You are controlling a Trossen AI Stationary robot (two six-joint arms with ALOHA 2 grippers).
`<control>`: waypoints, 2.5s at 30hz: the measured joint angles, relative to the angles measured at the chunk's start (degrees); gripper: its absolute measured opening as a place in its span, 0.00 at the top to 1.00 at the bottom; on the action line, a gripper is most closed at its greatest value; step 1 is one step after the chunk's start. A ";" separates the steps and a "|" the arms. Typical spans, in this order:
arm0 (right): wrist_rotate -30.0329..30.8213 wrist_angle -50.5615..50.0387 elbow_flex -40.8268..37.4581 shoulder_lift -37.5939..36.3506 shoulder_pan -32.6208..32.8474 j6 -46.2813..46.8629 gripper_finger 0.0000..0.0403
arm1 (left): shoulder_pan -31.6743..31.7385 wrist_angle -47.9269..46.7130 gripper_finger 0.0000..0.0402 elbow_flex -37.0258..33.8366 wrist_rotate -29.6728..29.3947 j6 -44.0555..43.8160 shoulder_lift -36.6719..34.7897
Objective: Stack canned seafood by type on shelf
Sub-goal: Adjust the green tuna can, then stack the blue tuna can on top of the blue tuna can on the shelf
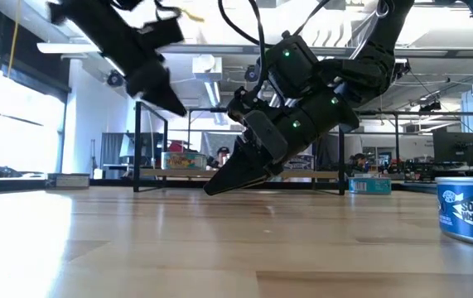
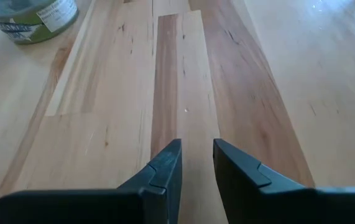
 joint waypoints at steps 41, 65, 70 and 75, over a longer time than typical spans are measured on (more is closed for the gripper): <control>24.11 -35.87 15.87 -11.45 -14.17 -0.03 0.99 | -15.52 42.11 0.79 -21.17 -7.56 -8.38 0.34; 23.64 -40.44 23.54 -4.68 -17.09 2.08 1.00 | -15.52 42.06 0.79 -21.17 -7.10 -10.03 0.34; 24.03 -40.76 24.28 -7.90 -15.99 -2.35 1.00 | -15.52 42.03 0.79 -21.17 -7.04 -10.05 0.36; 30.60 -40.20 23.26 -18.75 -5.20 -12.61 1.00 | -15.52 42.03 0.79 -21.17 -7.00 -10.07 0.38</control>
